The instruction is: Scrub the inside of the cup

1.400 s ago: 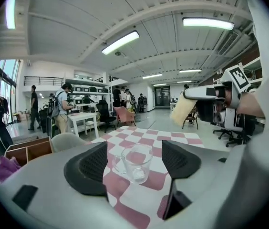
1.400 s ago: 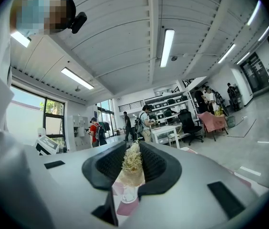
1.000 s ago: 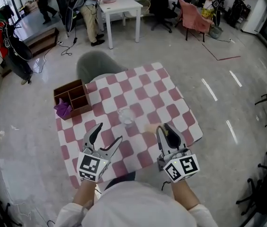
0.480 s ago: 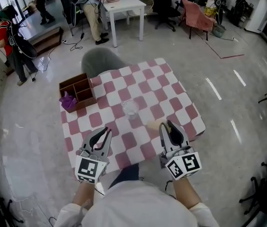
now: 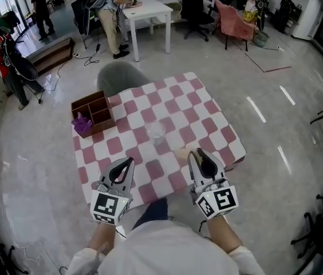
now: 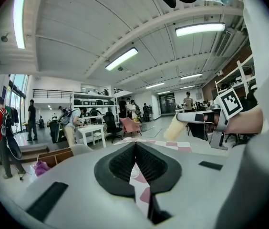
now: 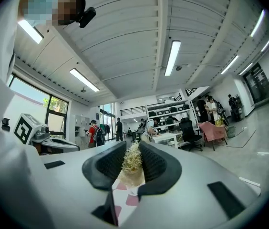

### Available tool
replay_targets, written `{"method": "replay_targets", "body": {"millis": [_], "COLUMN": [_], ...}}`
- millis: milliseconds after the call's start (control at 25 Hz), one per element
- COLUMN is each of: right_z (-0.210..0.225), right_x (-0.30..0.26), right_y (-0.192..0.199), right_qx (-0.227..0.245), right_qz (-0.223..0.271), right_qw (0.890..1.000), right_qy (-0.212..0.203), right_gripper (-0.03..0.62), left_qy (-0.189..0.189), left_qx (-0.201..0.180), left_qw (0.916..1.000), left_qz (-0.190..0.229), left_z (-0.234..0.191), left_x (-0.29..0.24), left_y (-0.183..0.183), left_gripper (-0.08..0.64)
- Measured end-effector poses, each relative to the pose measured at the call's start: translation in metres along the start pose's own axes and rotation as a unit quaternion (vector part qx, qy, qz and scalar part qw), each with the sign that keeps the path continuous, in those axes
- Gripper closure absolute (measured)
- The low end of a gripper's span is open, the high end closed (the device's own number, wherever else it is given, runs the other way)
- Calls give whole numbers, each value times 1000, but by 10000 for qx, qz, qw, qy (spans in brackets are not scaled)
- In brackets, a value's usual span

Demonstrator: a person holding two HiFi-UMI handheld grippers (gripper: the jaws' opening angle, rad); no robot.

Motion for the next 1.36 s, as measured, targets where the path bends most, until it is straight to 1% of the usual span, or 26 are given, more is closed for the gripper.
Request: {"method": "replay_targets", "body": {"millis": [240, 560, 1120, 1360], "right_z": [-3, -4, -5, -7], "right_x": [-1, -4, -4, -3], "right_y": [2, 0, 3, 2], "right_qx": [85, 59, 18, 41], "right_qz": [-86, -167, -219, -212], "right_qw": [9999, 9998, 9996, 9996], "right_qy": [-67, -95, -158, -155], "right_gripper": [492, 492, 492, 492], "left_qy": [-61, -132, -171, -176], "left_qx": [41, 16, -196, -218], "left_qw": [10000, 9999, 9996, 9995], "left_qz": [-6, 34, 133, 168], "left_z": [0, -2, 2, 3], "left_x": [4, 3, 2, 3], "left_y": [1, 0, -6, -9], "left_gripper": [528, 528, 528, 528]}}
Point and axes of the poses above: the fingertips, and each gripper's own axes: x backward along the fingers, z to its right, y out of its underside, the point moved 5 cm from there along x, backward along the fingers, and after that the axes turned 8 degrees about -y, right-handed, at the moved point
